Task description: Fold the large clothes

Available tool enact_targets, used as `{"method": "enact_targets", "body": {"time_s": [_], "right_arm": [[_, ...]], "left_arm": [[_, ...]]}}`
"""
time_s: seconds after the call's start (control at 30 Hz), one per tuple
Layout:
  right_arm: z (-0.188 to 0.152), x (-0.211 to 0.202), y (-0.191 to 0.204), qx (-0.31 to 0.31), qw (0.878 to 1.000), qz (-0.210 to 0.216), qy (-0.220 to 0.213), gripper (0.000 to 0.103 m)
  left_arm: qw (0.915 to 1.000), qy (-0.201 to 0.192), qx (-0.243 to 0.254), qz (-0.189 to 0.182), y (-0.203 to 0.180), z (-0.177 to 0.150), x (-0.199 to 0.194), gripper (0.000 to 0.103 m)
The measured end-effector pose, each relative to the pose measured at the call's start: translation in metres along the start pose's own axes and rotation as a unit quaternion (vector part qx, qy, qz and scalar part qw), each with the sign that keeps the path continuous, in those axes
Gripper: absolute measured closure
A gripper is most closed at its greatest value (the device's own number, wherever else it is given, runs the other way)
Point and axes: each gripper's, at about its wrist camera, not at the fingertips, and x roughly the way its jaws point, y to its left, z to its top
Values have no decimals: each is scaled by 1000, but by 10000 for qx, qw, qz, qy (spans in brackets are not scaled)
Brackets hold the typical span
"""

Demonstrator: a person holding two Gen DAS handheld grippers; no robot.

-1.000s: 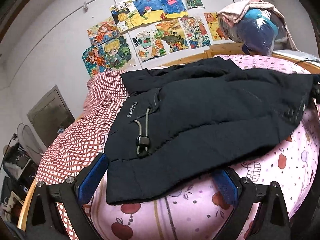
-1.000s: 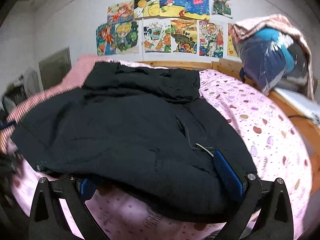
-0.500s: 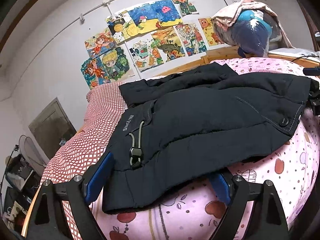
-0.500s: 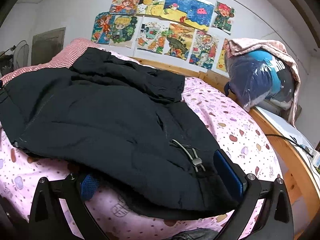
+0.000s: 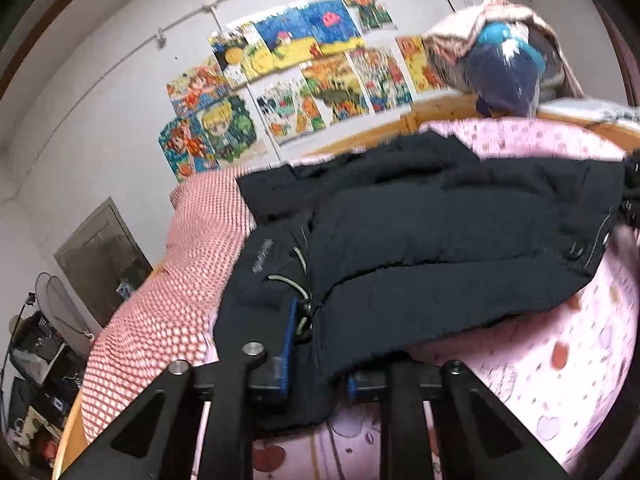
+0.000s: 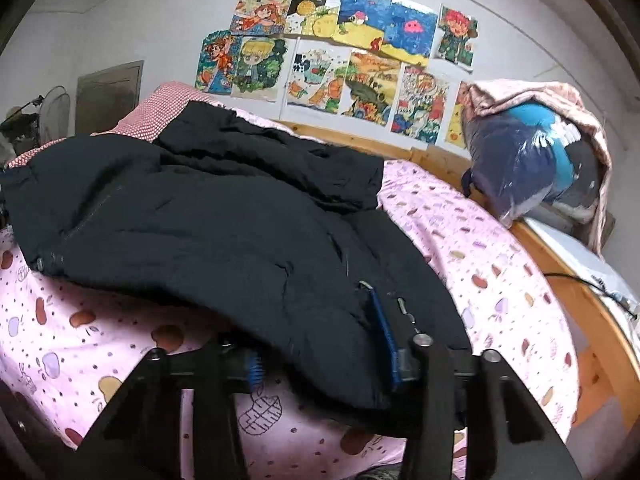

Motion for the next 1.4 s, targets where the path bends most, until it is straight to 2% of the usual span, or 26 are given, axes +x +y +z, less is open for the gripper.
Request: {"method": "enact_targets", "body": {"time_s": [0.03, 0.07, 0.23, 0.57, 0.67, 0.83, 1.2, 1.4], "right_arm": [[1, -2, 1, -1, 10000, 96, -21, 80], [3, -6, 1, 37, 9998, 183, -32, 84], [7, -26, -1, 191, 9988, 389, -214, 92], [13, -85, -5, 298, 9952, 570, -741, 94], [14, -99, -5, 318, 9940, 649, -822, 94], [11, -94, -15, 609, 9910, 931, -747, 94], [22, -75, -36, 1105, 9818, 1286, -858, 94], [44, -61, -41, 1161, 9801, 1356, -869, 94]], "left_arm": [[10000, -61, -70, -14, 3, 4, -5, 88], [9998, -110, -150, -31, 7, 6, -9, 88], [9980, -87, -580, -217, 24, 9, -23, 90], [9967, -253, -709, -299, 42, -2, -78, 90], [9966, -164, -712, -389, 48, 0, -86, 90], [9921, 63, -1027, -717, 57, -1, -80, 90], [9838, 10, -1448, -1061, 74, 14, -69, 90], [9829, -29, -1423, -1170, 86, 36, -60, 90]]}}
